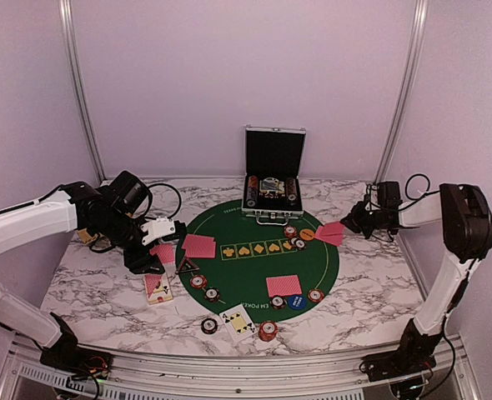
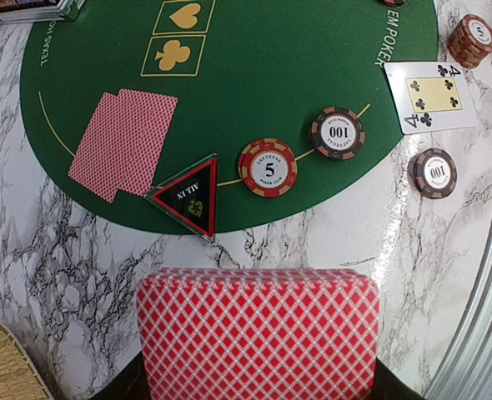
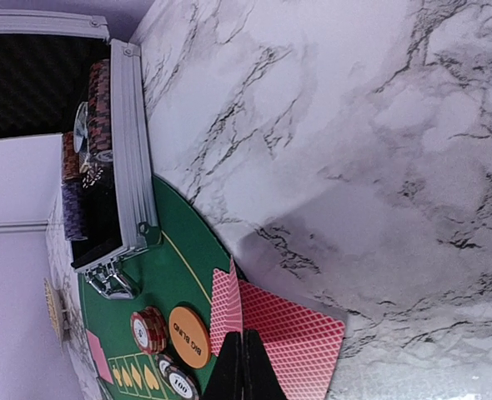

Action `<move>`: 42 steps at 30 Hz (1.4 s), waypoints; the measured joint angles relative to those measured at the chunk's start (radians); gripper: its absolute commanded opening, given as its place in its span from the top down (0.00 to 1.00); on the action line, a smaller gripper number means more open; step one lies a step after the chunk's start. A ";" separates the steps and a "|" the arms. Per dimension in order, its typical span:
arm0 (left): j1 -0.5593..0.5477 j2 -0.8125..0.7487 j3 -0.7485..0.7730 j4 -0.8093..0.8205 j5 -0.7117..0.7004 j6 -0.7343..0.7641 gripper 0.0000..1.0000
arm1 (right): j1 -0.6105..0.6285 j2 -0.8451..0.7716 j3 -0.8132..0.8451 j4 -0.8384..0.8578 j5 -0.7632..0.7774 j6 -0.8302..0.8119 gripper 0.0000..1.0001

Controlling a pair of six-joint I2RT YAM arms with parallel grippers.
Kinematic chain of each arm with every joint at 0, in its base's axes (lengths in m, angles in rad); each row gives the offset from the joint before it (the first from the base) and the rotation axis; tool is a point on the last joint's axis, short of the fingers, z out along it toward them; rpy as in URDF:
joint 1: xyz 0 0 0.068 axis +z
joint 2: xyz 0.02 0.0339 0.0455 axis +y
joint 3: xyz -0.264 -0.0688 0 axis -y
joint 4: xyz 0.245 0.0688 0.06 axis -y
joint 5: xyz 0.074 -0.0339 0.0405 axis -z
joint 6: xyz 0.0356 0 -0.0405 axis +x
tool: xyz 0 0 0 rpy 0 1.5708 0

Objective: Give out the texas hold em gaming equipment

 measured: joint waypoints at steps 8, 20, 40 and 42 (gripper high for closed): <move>0.000 0.000 0.000 0.000 0.000 -0.002 1.00 | -0.010 0.010 0.000 -0.036 0.035 -0.031 0.96; 0.000 -0.001 -0.011 0.000 0.000 -0.006 1.00 | -0.010 0.008 0.000 -0.106 0.064 -0.075 0.70; 0.000 -0.001 -0.011 0.000 0.002 -0.009 1.00 | 0.076 -0.161 0.103 -0.316 0.203 -0.134 0.26; 0.000 -0.001 -0.011 0.000 0.001 -0.009 1.00 | 0.089 -0.195 0.106 -0.325 0.225 -0.134 0.23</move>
